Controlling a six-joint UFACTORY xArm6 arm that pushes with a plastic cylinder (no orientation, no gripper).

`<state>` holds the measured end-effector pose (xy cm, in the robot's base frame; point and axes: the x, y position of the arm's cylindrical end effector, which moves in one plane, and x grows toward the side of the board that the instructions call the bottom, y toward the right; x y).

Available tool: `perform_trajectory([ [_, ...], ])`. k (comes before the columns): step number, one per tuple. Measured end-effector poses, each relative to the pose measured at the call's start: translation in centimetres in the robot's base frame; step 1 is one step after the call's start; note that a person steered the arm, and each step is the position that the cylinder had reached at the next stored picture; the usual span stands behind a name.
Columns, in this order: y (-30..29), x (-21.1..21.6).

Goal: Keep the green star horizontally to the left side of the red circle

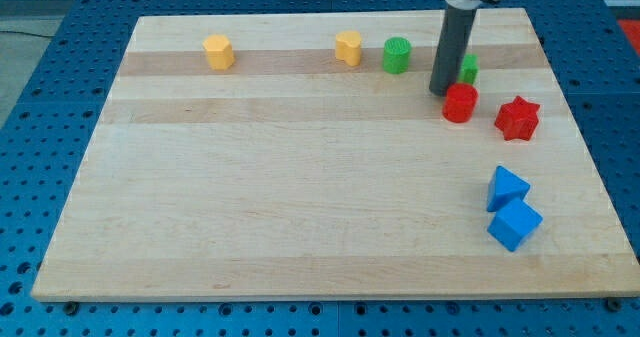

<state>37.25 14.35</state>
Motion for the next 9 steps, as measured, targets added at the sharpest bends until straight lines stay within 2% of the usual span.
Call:
perform_trajectory([
  [2, -0.7, 0.9],
  [5, 5.8, -0.4],
  [6, 6.1, -3.0],
  [8, -1.0, -8.4],
  [9, -0.9, -8.4],
])
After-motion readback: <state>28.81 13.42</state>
